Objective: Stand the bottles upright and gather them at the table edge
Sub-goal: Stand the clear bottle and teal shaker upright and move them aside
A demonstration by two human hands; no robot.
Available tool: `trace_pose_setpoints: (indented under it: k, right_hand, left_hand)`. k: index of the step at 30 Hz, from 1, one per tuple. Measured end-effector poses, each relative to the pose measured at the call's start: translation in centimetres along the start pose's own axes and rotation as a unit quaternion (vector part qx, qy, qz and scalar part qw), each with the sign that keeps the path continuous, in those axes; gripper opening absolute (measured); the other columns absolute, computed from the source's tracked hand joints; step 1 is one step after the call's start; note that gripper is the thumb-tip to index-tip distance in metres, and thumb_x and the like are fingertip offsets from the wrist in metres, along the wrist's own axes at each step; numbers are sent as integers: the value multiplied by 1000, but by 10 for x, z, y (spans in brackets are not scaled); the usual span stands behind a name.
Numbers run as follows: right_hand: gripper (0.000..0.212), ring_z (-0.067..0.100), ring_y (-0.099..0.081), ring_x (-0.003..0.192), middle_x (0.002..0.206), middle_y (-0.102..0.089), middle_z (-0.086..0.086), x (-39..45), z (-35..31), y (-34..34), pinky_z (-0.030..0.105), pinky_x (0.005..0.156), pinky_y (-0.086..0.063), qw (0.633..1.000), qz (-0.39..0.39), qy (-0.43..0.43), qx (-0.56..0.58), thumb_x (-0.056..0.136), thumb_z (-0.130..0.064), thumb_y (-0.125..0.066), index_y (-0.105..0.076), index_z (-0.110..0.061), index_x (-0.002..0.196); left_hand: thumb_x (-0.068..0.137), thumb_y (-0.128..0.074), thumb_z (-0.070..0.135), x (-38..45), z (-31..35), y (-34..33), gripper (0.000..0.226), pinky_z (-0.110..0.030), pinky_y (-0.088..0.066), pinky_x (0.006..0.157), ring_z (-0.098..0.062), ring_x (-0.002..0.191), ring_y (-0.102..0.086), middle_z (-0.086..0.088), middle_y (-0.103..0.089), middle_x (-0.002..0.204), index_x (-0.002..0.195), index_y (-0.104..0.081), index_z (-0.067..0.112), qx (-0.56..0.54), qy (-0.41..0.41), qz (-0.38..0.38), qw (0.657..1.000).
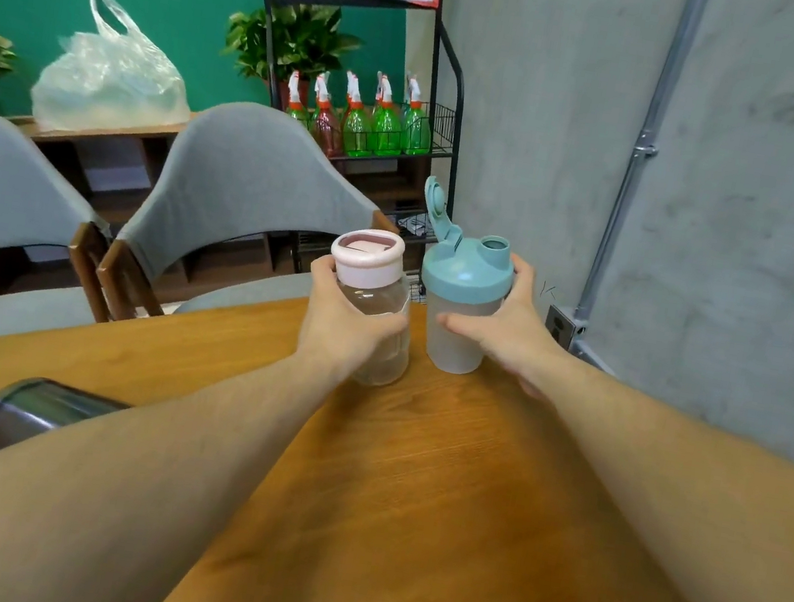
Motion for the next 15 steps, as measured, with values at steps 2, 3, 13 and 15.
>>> trace_pose_setpoints:
  k: [2,3,13,15]
  right_hand:
    - [108,17,-46,120,130,-40,-6,2,3,0,31,94,-45,1000,-7,-8,4,71,-16,-86,-12,-31,148]
    - [108,17,-46,120,131,-40,-6,3,4,-1,32,95,-45,1000,-11,-12,5,71,-16,-87,-12,-31,148]
    - [135,20,-39,133,149,-33,-3,0,-6,0,44,112,-36,999,-18,-1,-31,49,-42,-95,-7,-40,151]
    - [134,20,-39,134,150,-34,-1,-1,-10,5,43,112,-35,999,-18,-1,-34,52,-38,-94,-6,-39,153]
  left_hand:
    - [65,-90,17,0,-1,-2,87,-40,-51,97,-19,116,-54,0,-53,126,124,-27,34,2,2,-1,1000]
    - [64,-90,18,0,-1,-4,88,-41,-51,98,-19,117,-54,0,-53,127,124,-28,35,7,2,-2,1000]
    - [55,-79,71,-11,26,-2,121,-53,-32,113,-26,141,-33,-3,-34,153,152,-21,27,129,11,61,990]
    - [67,-66,75,-11,51,4,107,-52,-25,117,-22,143,-32,0,-37,155,153,-27,23,165,-70,97,979]
Point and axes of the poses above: each hand's wrist, its own x-axis towards the middle knuckle, its own y-axis out of the back of the hand, z = x × y, the point moved 6 cm from there along x, towards the middle knuckle
